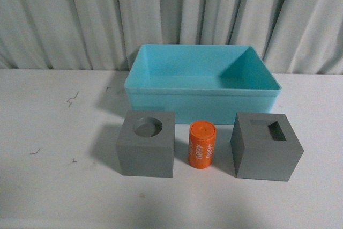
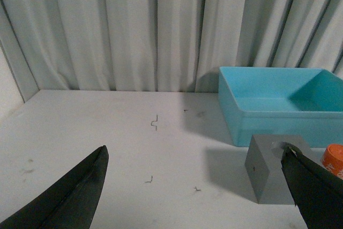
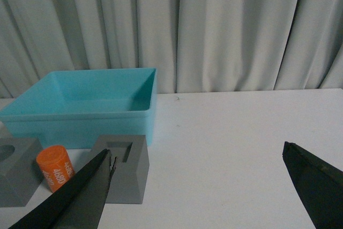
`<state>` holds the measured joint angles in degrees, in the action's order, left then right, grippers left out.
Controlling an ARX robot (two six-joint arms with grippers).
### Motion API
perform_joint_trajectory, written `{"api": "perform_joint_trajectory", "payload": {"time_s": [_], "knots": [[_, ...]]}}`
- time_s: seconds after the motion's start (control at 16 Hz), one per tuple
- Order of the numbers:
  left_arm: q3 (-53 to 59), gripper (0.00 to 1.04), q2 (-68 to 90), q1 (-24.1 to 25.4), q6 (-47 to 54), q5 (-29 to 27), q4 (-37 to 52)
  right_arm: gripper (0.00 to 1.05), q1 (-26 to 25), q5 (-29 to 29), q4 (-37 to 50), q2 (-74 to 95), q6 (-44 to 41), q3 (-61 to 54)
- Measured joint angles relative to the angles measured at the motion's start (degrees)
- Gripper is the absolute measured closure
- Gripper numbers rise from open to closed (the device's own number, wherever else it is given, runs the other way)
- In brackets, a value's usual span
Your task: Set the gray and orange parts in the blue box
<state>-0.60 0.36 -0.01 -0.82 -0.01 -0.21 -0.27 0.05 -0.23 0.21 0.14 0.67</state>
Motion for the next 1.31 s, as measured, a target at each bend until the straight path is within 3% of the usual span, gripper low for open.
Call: {"api": "perform_joint_trajectory", "payload": {"time_s": [1.31], "knots": [[0.00,0.07,0.00,0.00,0.00,0.00,0.00,0.06,0.00,0.00,0.02,0.00,0.00,0.00]]}}
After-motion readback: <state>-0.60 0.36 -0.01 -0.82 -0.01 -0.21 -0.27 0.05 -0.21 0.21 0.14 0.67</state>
